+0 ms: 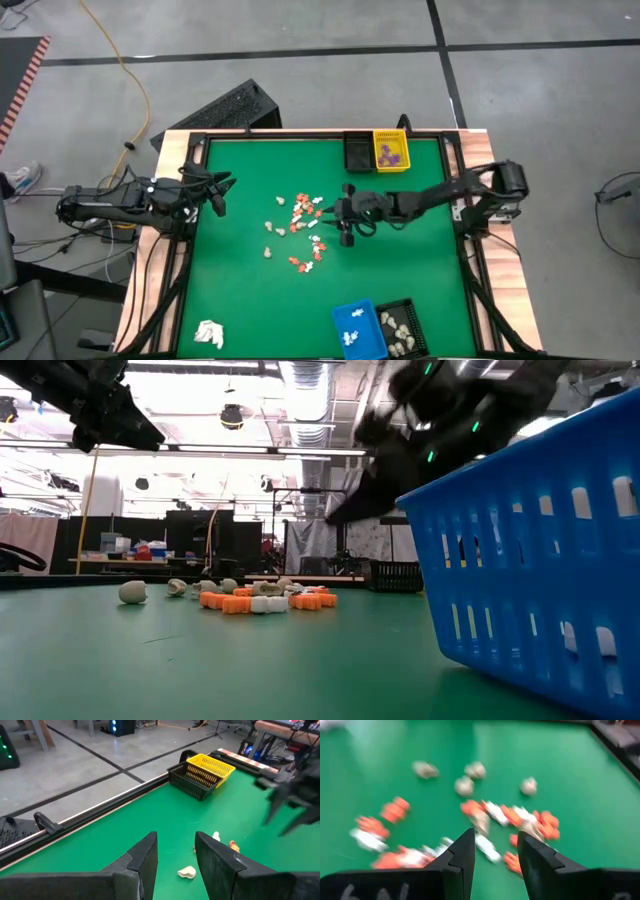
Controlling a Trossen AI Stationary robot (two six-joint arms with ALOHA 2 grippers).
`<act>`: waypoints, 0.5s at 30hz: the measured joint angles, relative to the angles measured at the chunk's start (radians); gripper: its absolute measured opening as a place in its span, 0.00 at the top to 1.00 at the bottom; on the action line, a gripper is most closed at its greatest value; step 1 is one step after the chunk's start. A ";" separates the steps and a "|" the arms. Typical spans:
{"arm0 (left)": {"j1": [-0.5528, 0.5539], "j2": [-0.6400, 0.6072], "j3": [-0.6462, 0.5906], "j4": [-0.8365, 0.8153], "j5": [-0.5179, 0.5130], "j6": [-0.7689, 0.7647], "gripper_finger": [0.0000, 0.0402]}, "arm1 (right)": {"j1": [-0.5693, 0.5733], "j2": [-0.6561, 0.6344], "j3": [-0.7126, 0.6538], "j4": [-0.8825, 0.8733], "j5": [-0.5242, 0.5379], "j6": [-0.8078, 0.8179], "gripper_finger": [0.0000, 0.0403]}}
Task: Sort Halloween decoration
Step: Put the orange skeleton toy into the top black basket
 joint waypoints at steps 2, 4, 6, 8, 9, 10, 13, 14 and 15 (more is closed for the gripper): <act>0.000 0.000 0.000 0.002 -0.001 0.000 0.70 | -0.038 0.048 -0.001 0.042 -0.030 -0.041 0.65; 0.000 0.000 0.000 0.000 -0.001 0.000 0.70 | -0.066 0.084 -0.001 0.075 -0.052 -0.080 0.65; 0.000 0.000 0.000 0.001 -0.001 -0.001 0.70 | -0.089 0.118 0.000 0.105 -0.079 -0.111 0.65; 0.000 0.000 0.000 0.002 -0.002 -0.002 0.70 | -0.112 0.151 -0.001 0.128 -0.122 -0.122 0.65; 0.000 0.000 0.000 0.002 -0.002 -0.002 0.70 | -0.121 0.167 -0.001 0.143 -0.148 -0.125 0.65; 0.000 0.000 0.000 0.002 -0.002 -0.002 0.70 | -0.131 0.179 0.001 0.149 -0.171 -0.125 0.65; 0.000 0.000 0.000 0.002 -0.002 -0.007 0.70 | -0.154 0.214 0.018 0.156 -0.196 -0.142 0.65; 0.000 0.000 0.000 0.002 -0.002 -0.009 0.70 | -0.159 0.223 0.020 0.156 -0.196 -0.155 0.65; 0.000 0.000 0.000 0.002 -0.002 -0.014 0.70 | -0.164 0.232 0.023 0.151 -0.196 -0.166 0.65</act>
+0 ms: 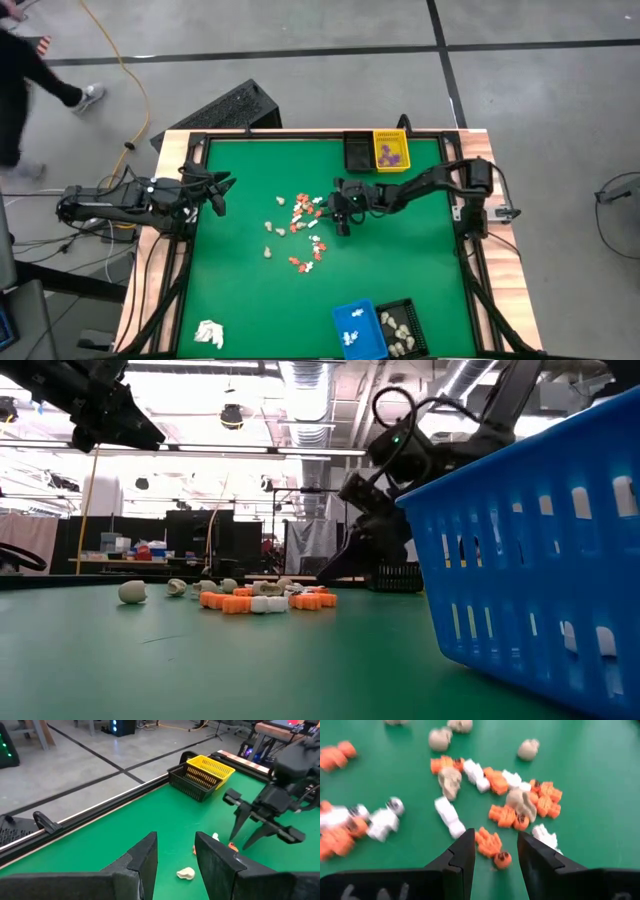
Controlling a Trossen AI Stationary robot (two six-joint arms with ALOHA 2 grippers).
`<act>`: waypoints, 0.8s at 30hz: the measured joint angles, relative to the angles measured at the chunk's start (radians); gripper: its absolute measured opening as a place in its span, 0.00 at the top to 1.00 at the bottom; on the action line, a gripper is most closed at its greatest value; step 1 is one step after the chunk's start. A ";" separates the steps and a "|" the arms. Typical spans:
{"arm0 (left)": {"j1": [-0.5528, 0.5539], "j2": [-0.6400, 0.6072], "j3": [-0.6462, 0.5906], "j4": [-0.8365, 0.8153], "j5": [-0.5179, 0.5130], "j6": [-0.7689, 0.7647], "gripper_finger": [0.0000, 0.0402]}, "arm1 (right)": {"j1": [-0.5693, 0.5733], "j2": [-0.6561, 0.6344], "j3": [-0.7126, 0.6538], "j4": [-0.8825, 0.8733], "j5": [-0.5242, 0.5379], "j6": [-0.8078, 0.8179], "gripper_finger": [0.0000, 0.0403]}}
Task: Sort Halloween decoration
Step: Put the orange skeleton toy into the top black basket
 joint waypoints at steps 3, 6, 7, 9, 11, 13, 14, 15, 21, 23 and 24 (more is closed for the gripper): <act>0.000 0.000 0.000 0.000 0.000 -0.012 0.70 | -0.013 0.023 0.017 0.005 -0.010 -0.020 0.65; 0.000 0.000 0.000 -0.003 0.000 -0.022 0.70 | -0.023 0.049 0.029 0.008 -0.051 -0.021 0.65; 0.000 0.000 0.000 -0.004 0.000 -0.026 0.70 | -0.025 0.061 0.030 0.008 -0.055 -0.022 0.65; 0.000 0.000 0.000 -0.012 -0.001 -0.028 0.70 | -0.025 0.085 0.043 0.010 -0.060 -0.023 0.65; 0.000 0.000 0.000 -0.015 -0.001 -0.030 0.70 | -0.024 0.108 0.046 0.012 -0.062 -0.022 0.65; 0.000 0.000 0.000 -0.017 -0.001 -0.031 0.70 | -0.025 0.122 0.053 0.011 -0.069 -0.019 0.65; 0.000 0.000 0.000 -0.017 -0.001 -0.031 0.70 | -0.025 0.129 0.052 0.012 -0.070 -0.013 0.65; 0.000 0.000 0.000 -0.017 -0.001 -0.031 0.70 | -0.025 0.131 0.052 0.011 -0.069 -0.007 0.66; 0.000 0.000 0.000 -0.018 -0.001 -0.032 0.70 | -0.025 0.126 0.053 0.004 -0.065 0.072 0.79; 0.000 0.000 0.000 -0.018 -0.001 -0.032 0.70 | -0.025 0.125 0.052 0.003 -0.064 0.092 0.85; 0.000 0.000 0.000 -0.018 -0.001 -0.032 0.70 | -0.025 0.125 0.052 0.003 -0.064 0.105 0.89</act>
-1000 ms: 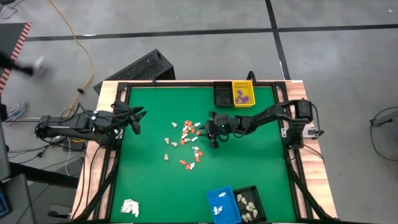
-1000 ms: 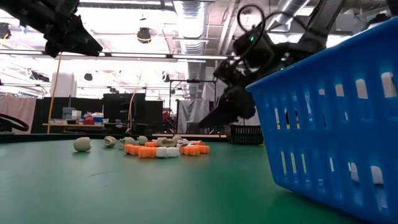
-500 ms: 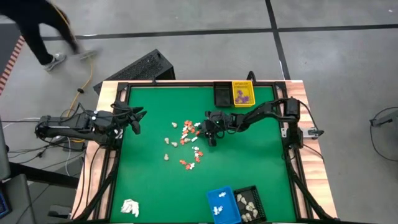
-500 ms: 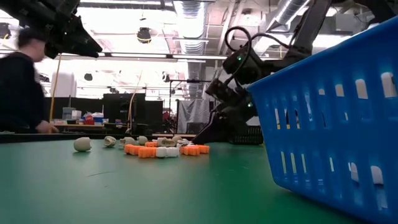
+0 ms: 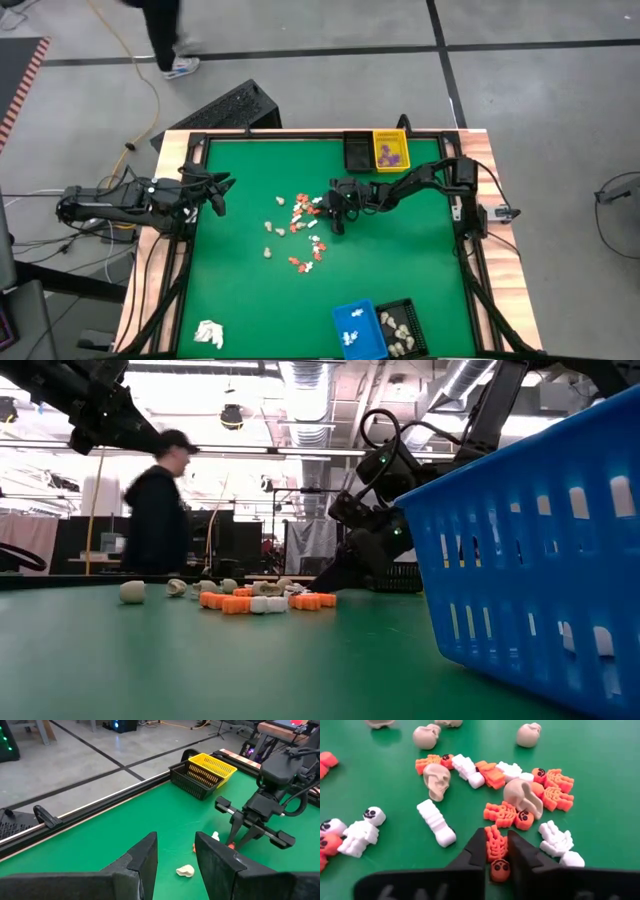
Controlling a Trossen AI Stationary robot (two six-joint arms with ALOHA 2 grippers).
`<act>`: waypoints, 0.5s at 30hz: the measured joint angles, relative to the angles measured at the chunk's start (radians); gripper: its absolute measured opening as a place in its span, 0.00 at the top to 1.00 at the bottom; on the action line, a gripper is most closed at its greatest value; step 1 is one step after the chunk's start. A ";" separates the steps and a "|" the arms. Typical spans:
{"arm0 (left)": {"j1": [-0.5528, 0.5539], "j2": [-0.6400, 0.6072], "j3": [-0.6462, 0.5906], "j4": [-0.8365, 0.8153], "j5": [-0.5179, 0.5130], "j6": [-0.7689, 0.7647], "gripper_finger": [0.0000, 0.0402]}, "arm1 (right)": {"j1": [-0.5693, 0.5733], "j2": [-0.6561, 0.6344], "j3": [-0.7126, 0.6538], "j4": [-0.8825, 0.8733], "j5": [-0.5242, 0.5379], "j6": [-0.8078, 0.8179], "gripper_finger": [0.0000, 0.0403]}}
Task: Sort Halloween decoration
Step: Put the orange skeleton toy into the top black basket
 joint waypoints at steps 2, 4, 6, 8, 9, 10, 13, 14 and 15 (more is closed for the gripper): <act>0.000 0.000 0.000 0.000 0.000 0.000 0.70 | 0.000 0.000 0.000 0.000 0.002 0.025 0.95; 0.000 0.000 0.000 0.000 0.000 0.000 0.70 | 0.002 -0.003 0.000 0.000 0.002 0.048 0.97; 0.000 0.000 0.000 0.000 0.000 0.000 0.70 | 0.002 -0.017 0.000 -0.011 0.002 0.075 0.97; 0.000 0.000 0.000 0.000 0.000 0.000 0.70 | 0.002 -0.038 -0.002 -0.019 0.002 0.095 0.97; 0.000 0.000 0.000 0.000 0.001 0.000 0.70 | 0.001 -0.055 -0.003 -0.032 -0.001 0.097 0.97; 0.000 0.000 0.000 0.000 0.004 0.000 0.70 | 0.001 -0.074 -0.007 -0.049 -0.004 0.098 0.97; 0.000 0.000 0.000 -0.001 0.010 0.000 0.70 | 0.001 -0.152 -0.007 -0.088 -0.003 0.097 0.97; 0.000 0.000 0.000 -0.002 0.010 0.000 0.70 | -0.003 -0.185 -0.006 -0.109 0.001 0.096 0.97; 0.000 0.000 0.000 -0.005 0.011 0.000 0.70 | -0.006 -0.217 -0.004 -0.132 0.014 0.094 0.97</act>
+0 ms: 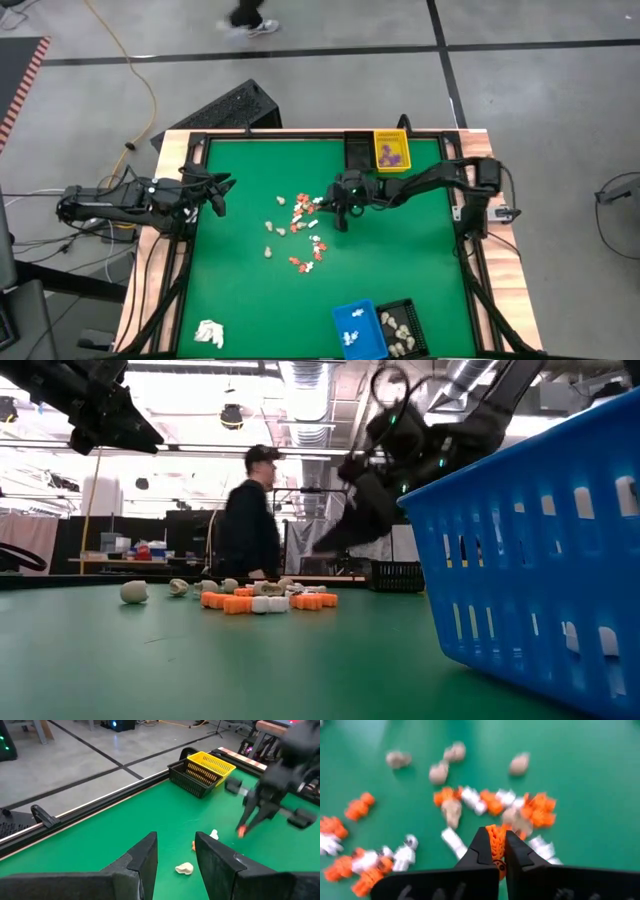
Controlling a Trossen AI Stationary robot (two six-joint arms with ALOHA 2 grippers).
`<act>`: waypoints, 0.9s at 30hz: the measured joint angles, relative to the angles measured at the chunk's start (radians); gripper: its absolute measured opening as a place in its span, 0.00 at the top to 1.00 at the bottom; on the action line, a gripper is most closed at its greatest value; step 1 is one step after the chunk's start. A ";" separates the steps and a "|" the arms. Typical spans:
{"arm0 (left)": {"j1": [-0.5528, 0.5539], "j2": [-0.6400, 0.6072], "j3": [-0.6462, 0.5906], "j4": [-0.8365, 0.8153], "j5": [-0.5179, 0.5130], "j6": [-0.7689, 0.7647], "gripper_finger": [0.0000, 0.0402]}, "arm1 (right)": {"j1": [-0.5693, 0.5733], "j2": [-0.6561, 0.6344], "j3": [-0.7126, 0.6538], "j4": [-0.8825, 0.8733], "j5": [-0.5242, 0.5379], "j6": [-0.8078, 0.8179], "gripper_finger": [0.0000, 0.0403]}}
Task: Sort Halloween decoration
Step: Put the orange skeleton toy into the top black basket
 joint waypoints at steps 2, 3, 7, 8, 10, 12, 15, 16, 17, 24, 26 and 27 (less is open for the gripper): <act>0.000 0.000 0.000 -0.002 0.000 0.000 0.70 | -0.009 -0.062 0.000 -0.062 0.033 -0.011 0.97; 0.000 0.000 0.000 -0.002 -0.001 0.000 0.70 | -0.015 -0.091 0.000 -0.092 0.056 -0.021 0.97; 0.000 0.000 0.000 -0.002 -0.001 0.000 0.70 | -0.044 -0.209 0.000 -0.179 0.205 -0.031 0.97; 0.000 0.000 0.000 -0.002 -0.001 0.000 0.70 | -0.055 -0.236 0.000 -0.197 0.254 -0.030 0.97; 0.000 0.000 0.000 -0.002 -0.001 0.000 0.70 | -0.079 -0.273 0.000 -0.232 0.356 -0.027 0.97; 0.000 0.000 0.000 -0.001 -0.002 0.000 0.70 | -0.107 -0.303 0.000 -0.243 0.449 -0.027 0.97; 0.000 0.000 0.000 -0.001 -0.002 0.000 0.70 | -0.157 -0.327 0.002 -0.243 0.519 -0.026 0.97; 0.000 0.000 0.000 -0.001 -0.002 0.000 0.70 | -0.176 -0.328 0.002 -0.247 0.527 -0.020 0.97; 0.000 0.000 0.000 -0.001 -0.002 0.000 0.70 | -0.197 -0.326 0.002 -0.255 0.528 -0.004 0.97; 0.000 0.000 0.000 0.000 -0.002 0.000 0.70 | -0.324 -0.262 0.002 -0.307 0.528 0.161 0.90; 0.000 0.000 0.000 -0.002 -0.003 0.000 0.70 | -0.351 -0.241 0.002 -0.311 0.498 0.188 0.87; 0.000 0.000 0.000 -0.004 -0.003 0.000 0.70 | -0.362 -0.231 0.002 -0.310 0.472 0.191 0.86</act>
